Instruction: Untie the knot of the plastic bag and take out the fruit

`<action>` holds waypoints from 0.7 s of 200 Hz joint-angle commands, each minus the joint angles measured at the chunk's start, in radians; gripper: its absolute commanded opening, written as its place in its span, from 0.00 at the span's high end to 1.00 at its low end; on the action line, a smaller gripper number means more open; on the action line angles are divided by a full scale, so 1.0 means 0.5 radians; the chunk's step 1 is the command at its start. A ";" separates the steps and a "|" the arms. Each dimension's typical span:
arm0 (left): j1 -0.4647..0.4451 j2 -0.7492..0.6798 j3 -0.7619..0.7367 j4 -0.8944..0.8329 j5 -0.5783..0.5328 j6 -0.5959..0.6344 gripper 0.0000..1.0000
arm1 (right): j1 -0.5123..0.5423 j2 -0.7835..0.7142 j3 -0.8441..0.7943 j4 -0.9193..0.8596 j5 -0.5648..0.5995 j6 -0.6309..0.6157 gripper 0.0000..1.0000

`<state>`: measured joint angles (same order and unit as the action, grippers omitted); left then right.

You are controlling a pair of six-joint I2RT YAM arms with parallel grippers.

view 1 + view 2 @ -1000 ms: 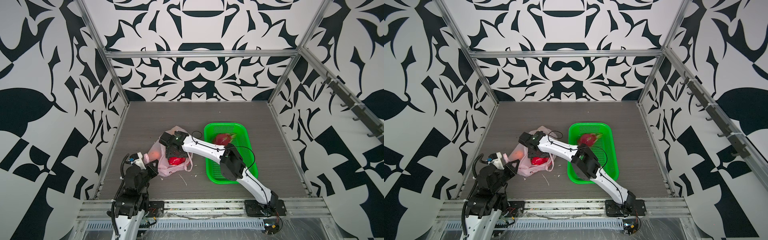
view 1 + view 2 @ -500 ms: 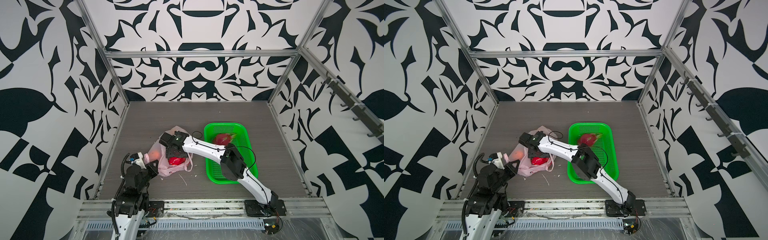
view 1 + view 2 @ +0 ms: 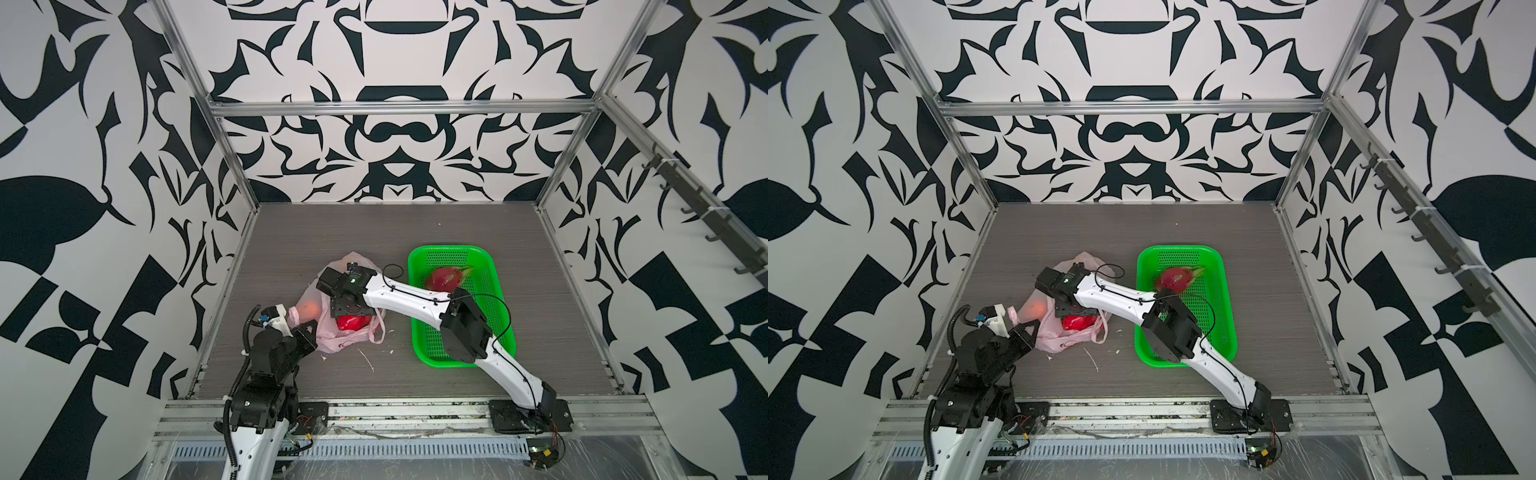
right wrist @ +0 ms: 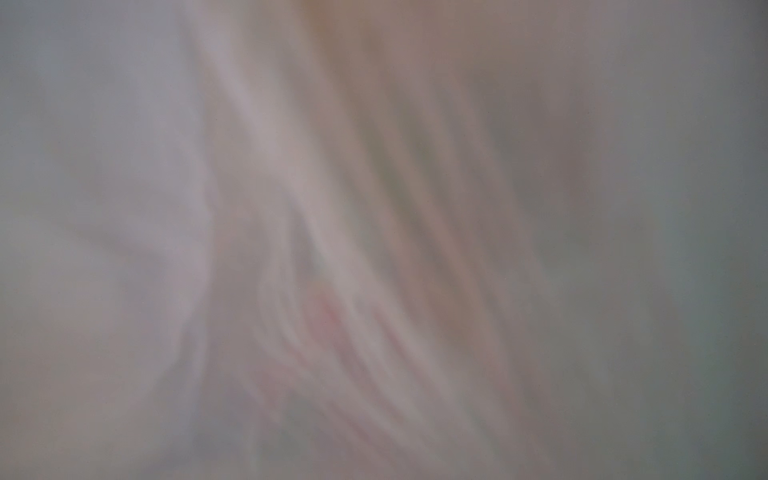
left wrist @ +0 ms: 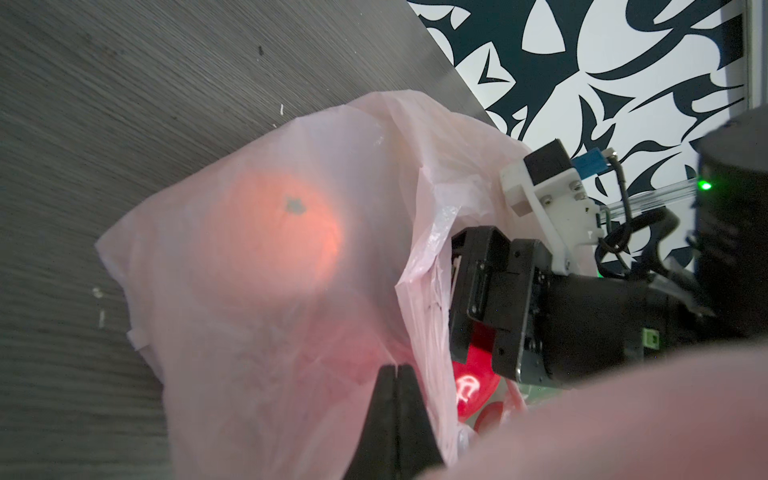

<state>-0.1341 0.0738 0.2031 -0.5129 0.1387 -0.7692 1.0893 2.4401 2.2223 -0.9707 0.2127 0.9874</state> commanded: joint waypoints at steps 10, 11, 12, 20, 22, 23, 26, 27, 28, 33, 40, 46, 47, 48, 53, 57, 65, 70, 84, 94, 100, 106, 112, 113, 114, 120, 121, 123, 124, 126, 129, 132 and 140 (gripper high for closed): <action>-0.005 0.015 0.045 0.044 0.003 0.014 1.00 | 0.009 -0.150 0.000 0.018 0.098 -0.037 0.85; -0.003 0.016 0.045 0.044 0.004 0.014 1.00 | 0.009 -0.151 0.001 0.018 0.098 -0.037 0.85; -0.004 0.016 0.045 0.044 0.003 0.014 1.00 | 0.010 -0.150 0.001 0.018 0.099 -0.036 0.85; -0.005 0.020 0.045 0.047 0.007 0.014 1.00 | 0.010 -0.156 0.010 0.016 0.105 -0.041 0.86; -0.005 0.021 0.045 0.047 0.005 0.014 1.00 | 0.009 -0.160 0.012 0.015 0.108 -0.041 0.86; -0.005 0.021 0.045 0.047 0.005 0.014 1.00 | 0.009 -0.161 0.013 0.015 0.108 -0.040 0.86; -0.005 0.020 0.045 0.046 0.005 0.014 1.00 | 0.011 -0.162 0.016 0.015 0.111 -0.042 0.86; -0.005 0.019 0.045 0.047 0.005 0.014 1.00 | 0.010 -0.165 0.018 0.013 0.111 -0.042 0.86; -0.005 0.018 0.045 0.047 0.005 0.014 1.00 | 0.011 -0.166 0.018 0.014 0.113 -0.042 0.86; -0.005 0.020 0.045 0.046 0.005 0.014 1.00 | 0.011 -0.170 0.024 0.015 0.116 -0.045 0.86; -0.005 0.019 0.043 0.046 0.005 0.014 1.00 | 0.012 -0.176 0.031 0.012 0.121 -0.050 0.86; -0.005 0.020 0.045 0.046 0.007 0.014 1.00 | 0.012 -0.182 0.035 0.009 0.124 -0.048 0.86; -0.005 0.019 0.045 0.046 0.007 0.014 1.00 | 0.012 -0.183 0.036 0.009 0.125 -0.050 0.86; -0.005 0.018 0.045 0.047 0.008 0.014 1.00 | 0.012 -0.184 0.037 0.009 0.125 -0.049 0.86; -0.003 0.019 0.045 0.047 0.007 0.014 1.00 | 0.012 -0.189 0.041 0.009 0.128 -0.048 0.86; -0.005 0.020 0.045 0.047 0.008 0.014 1.00 | 0.012 -0.191 0.043 0.009 0.128 -0.049 0.86; -0.005 0.022 0.045 0.050 0.008 0.014 1.00 | 0.012 -0.199 0.048 0.012 0.131 -0.051 0.87; -0.005 0.024 0.045 0.050 0.008 0.014 1.00 | 0.012 -0.204 0.050 0.012 0.132 -0.051 0.87; -0.003 0.028 0.042 0.054 0.014 0.014 1.00 | 0.017 -0.222 0.053 0.016 0.137 -0.052 0.87; -0.005 0.030 0.042 0.062 0.015 0.014 1.00 | 0.016 -0.230 0.058 0.018 0.138 -0.051 0.87; -0.004 0.032 0.040 0.064 0.017 0.014 1.00 | 0.018 -0.233 0.061 0.018 0.136 -0.050 0.87; -0.005 0.035 0.039 0.065 0.017 0.014 1.00 | 0.018 -0.237 0.065 0.018 0.135 -0.049 0.87; -0.005 0.035 0.039 0.068 0.019 0.012 1.00 | 0.021 -0.239 0.069 0.021 0.136 -0.048 0.87; -0.005 0.036 0.040 0.068 0.019 0.013 1.00 | 0.019 -0.239 0.070 0.021 0.136 -0.048 0.87; -0.003 0.035 0.039 0.068 0.020 0.013 1.00 | 0.020 -0.239 0.071 0.021 0.135 -0.050 0.87; -0.003 0.039 0.041 0.069 0.018 0.014 1.00 | 0.021 -0.242 0.079 0.021 0.136 -0.048 0.88; -0.004 0.038 0.041 0.069 0.019 0.014 1.00 | 0.023 -0.242 0.080 0.021 0.136 -0.048 0.88; -0.005 0.038 0.042 0.069 0.018 0.014 1.00 | 0.023 -0.243 0.082 0.021 0.136 -0.050 0.88; -0.005 0.037 0.042 0.069 0.021 0.014 1.00 | 0.024 -0.244 0.083 0.021 0.136 -0.049 0.88; -0.005 0.037 0.042 0.069 0.019 0.014 1.00 | 0.024 -0.245 0.086 0.021 0.135 -0.049 0.88; -0.005 0.039 0.042 0.069 0.018 0.014 1.00 | 0.024 -0.245 0.091 0.021 0.134 -0.050 0.88; -0.005 0.039 0.042 0.067 0.020 0.014 1.00 | 0.025 -0.247 0.095 0.021 0.133 -0.048 0.88; -0.005 0.039 0.041 0.069 0.021 0.014 1.00 | 0.024 -0.248 0.107 0.024 0.132 -0.051 0.88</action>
<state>-0.1341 0.0883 0.2031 -0.4950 0.1398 -0.7692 1.0954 2.4153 2.2230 -0.9684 0.2405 0.9695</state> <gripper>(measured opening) 0.045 0.861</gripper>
